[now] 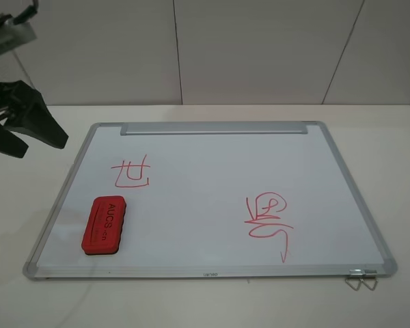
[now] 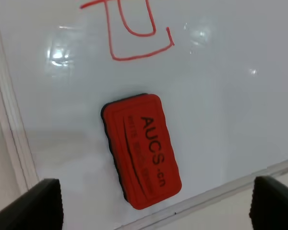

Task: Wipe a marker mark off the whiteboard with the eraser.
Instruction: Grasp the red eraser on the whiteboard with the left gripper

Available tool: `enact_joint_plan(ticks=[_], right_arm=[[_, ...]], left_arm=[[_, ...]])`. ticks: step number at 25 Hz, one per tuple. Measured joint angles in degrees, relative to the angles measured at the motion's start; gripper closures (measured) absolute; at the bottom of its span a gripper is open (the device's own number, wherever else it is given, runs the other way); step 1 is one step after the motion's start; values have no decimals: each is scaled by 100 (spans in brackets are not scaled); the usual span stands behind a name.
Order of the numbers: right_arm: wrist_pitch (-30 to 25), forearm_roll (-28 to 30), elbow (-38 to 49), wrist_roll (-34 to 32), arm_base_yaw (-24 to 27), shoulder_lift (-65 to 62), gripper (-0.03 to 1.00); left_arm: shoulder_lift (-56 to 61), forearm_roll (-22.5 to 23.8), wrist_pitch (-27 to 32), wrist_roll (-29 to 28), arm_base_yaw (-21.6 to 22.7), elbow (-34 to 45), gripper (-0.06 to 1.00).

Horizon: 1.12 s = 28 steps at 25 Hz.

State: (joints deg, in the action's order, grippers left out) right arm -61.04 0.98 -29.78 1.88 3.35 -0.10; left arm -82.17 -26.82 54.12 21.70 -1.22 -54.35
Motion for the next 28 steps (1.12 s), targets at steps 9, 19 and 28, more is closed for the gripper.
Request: enact_joint_plan(ticks=[9, 19, 28], right_arm=[[0, 0, 0, 0, 0, 0, 26], [0, 0, 0, 0, 0, 0, 26], [0, 0, 0, 0, 0, 0, 26]], left_arm=[[-547, 1418, -755, -1940, -1663, -12, 17], [-760, 2175, -1472, -3555, -2615, 132, 17], [-766, 2212, -2108, -4306, -2709, 835, 17]])
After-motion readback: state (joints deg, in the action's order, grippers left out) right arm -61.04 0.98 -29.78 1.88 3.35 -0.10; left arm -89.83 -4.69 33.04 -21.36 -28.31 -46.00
